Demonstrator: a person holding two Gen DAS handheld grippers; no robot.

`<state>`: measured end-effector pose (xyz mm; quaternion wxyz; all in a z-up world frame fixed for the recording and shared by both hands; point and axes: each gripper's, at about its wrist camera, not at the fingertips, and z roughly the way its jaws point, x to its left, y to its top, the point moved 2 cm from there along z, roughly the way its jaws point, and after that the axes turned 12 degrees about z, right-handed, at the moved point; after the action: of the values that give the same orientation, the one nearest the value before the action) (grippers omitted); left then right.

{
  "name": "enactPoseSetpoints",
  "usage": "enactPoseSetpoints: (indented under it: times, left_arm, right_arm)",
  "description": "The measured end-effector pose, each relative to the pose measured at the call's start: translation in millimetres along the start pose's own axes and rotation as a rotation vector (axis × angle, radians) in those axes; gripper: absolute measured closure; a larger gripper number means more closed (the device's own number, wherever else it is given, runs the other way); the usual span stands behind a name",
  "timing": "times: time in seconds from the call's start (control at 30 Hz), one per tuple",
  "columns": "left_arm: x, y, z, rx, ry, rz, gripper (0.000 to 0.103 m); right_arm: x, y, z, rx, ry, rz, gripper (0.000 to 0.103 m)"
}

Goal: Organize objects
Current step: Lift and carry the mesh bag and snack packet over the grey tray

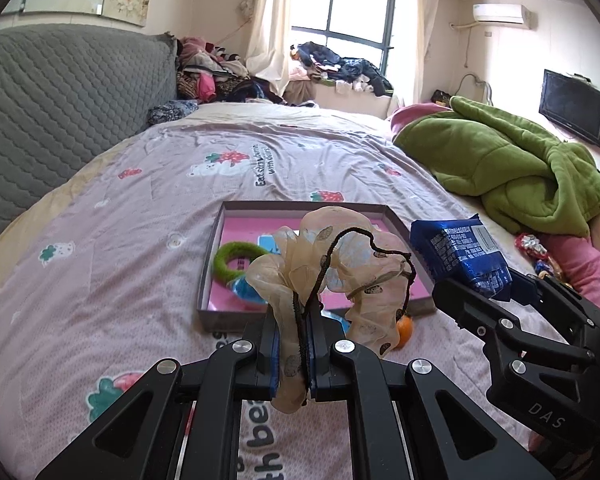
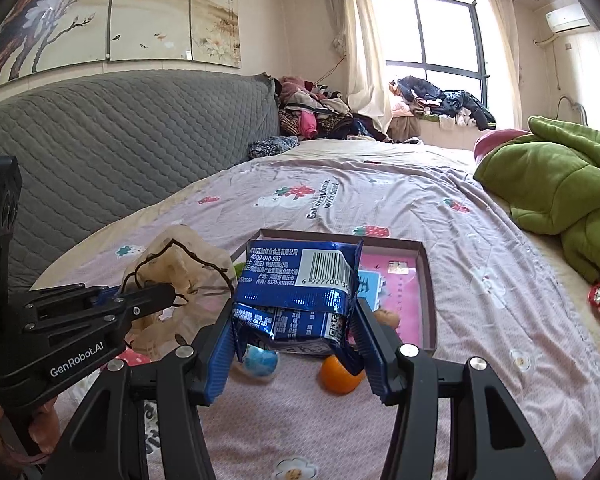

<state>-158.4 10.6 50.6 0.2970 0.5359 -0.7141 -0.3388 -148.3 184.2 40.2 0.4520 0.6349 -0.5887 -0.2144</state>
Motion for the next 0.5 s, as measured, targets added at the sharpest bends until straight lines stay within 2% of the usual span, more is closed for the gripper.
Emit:
enactPoseSetpoints:
  times: [0.5]
  left_arm:
    - [1,29,32,0.007,0.008,0.007,0.093]
  right_arm:
    - [-22,26,15,-0.029,-0.036,-0.016,0.048]
